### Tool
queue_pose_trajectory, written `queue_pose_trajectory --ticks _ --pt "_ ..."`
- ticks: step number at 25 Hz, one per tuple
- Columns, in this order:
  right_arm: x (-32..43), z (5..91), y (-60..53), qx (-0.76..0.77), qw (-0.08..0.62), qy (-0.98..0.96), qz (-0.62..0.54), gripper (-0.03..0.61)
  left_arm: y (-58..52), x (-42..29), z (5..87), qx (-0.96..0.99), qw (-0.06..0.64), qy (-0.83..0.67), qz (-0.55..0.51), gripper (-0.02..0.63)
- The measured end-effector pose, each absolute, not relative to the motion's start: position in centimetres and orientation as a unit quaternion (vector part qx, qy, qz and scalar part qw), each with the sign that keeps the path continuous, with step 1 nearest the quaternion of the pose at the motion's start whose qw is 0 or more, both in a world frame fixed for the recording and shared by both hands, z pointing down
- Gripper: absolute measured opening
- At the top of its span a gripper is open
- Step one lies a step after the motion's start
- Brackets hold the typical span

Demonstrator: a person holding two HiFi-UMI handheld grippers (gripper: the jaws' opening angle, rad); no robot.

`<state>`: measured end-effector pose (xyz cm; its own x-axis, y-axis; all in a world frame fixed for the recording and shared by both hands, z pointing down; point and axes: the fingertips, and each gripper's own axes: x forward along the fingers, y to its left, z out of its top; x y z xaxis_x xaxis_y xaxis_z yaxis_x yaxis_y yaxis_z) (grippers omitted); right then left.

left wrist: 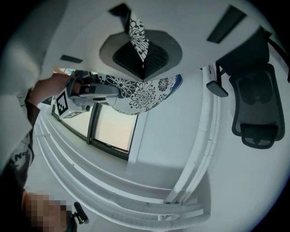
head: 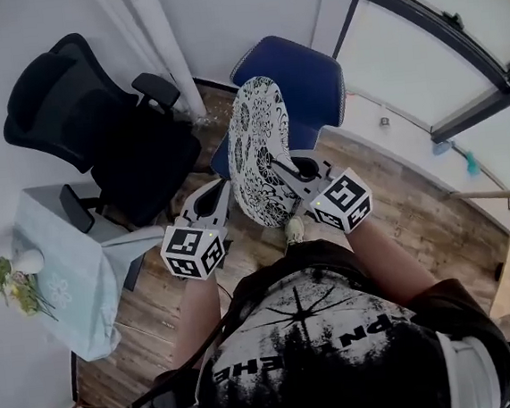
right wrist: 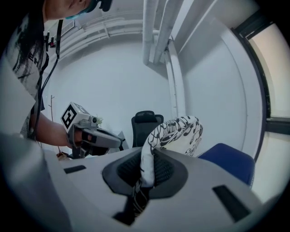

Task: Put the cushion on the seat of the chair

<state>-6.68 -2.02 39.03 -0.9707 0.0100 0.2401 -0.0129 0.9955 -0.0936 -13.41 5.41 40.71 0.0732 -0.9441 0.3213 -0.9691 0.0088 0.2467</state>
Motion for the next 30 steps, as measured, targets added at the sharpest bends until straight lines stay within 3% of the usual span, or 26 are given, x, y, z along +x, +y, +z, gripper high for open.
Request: queue_pose_trajectory --ticks 14,30 --pt "-8.6 42.0 -8.9 -0.065 0.148 -0.985 0.064 0.028 -1.8 -14.1 42.4 0.67 0.219 -0.708 0.036 0.015" --pt "-14.2 44.9 -11.7 0.007 0.171 -0.981 0.095 0.028 -4.7 -21.0 44.5 0.713 0.243 -0.656 0.053 0.015"
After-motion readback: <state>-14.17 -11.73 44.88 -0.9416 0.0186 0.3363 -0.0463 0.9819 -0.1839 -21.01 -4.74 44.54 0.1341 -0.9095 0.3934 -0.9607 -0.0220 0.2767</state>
